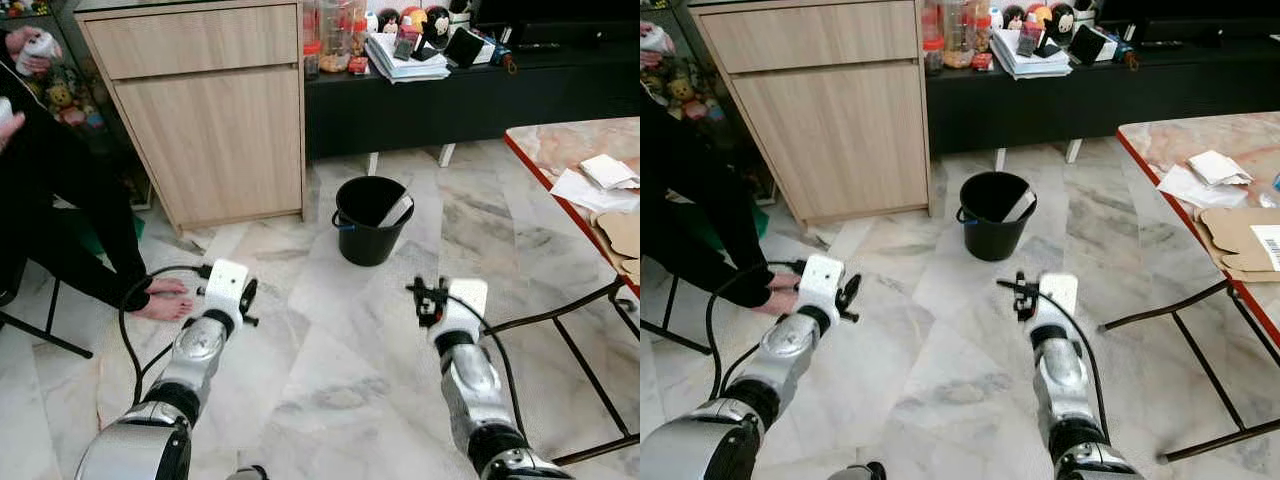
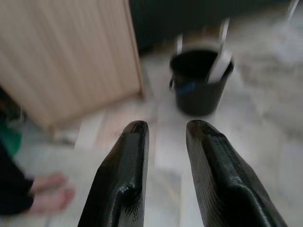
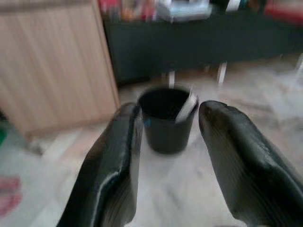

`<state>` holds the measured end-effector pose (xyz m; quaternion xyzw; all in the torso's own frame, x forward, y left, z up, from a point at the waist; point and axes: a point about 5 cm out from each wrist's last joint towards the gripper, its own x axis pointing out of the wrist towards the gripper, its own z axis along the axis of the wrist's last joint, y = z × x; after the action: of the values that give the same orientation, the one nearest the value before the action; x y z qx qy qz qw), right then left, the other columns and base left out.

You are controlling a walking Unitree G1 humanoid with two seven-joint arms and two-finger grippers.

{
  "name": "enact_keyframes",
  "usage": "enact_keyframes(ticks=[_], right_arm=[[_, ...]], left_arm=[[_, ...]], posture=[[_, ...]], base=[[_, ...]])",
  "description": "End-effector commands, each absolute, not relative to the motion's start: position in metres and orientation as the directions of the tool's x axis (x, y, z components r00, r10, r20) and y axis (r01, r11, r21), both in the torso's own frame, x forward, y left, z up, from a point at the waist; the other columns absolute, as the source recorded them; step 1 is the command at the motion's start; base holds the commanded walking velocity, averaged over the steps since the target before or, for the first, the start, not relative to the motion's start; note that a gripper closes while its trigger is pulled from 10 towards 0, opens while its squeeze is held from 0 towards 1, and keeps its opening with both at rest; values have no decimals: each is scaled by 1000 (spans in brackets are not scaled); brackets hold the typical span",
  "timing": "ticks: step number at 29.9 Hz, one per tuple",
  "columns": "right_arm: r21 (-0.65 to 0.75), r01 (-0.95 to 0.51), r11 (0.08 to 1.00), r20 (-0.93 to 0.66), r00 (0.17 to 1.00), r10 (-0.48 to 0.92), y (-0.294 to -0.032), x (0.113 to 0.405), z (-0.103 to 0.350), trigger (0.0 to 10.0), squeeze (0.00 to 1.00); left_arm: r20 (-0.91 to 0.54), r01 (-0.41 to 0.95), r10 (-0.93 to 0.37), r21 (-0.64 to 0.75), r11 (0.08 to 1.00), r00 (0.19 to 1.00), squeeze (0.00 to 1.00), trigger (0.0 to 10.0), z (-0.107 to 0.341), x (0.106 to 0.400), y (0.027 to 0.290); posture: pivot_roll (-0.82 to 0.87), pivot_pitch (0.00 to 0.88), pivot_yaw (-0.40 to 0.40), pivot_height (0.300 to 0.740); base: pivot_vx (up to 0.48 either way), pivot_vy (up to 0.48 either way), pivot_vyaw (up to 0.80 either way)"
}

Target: Picking trash to rubbish bin

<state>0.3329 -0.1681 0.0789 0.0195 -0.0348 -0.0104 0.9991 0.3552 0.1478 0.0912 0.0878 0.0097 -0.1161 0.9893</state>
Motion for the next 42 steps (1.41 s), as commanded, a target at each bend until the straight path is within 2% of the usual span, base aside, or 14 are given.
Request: enact_keyframes(ticks=[1,4,10,17,29,36,42], right_arm=[[48,38,998,148,988,-44,-169,339,96,10000,0],[42,30,999,250,967,-39,-163,346,122,10000,0],[40,15,999,311,950,-26,-155,347,136,10000,0],[39,34,999,301,953,-44,-158,346,136,10000,0],[32,54,998,215,975,-60,-156,342,119,10000,0],[21,71,997,138,988,-73,-159,337,100,10000,0],[19,90,996,71,993,-92,-160,330,82,10000,0]], left_arm=[[36,228,-237,162,960,971,0,10000,106,361,144],[133,220,-243,165,962,961,0,10000,125,366,141],[208,209,-249,198,958,946,0,10000,139,368,136],[211,219,-256,183,958,944,0,10000,137,366,132],[191,222,-257,190,956,947,0,10000,129,362,130],[150,217,-251,210,953,956,0,10000,119,358,139],[113,197,-219,178,964,969,0,10000,108,354,146]], posture=[[96,96,-12,740],[96,96,-12,740],[99,81,-17,740],[95,74,-12,740],[99,53,-11,740],[102,47,-10,740],[104,41,-8,740]], base=[[0,0,0],[0,0,0],[0,0,0],[0,0,-118],[0,0,-680],[0,0,-686],[0,0,0]])
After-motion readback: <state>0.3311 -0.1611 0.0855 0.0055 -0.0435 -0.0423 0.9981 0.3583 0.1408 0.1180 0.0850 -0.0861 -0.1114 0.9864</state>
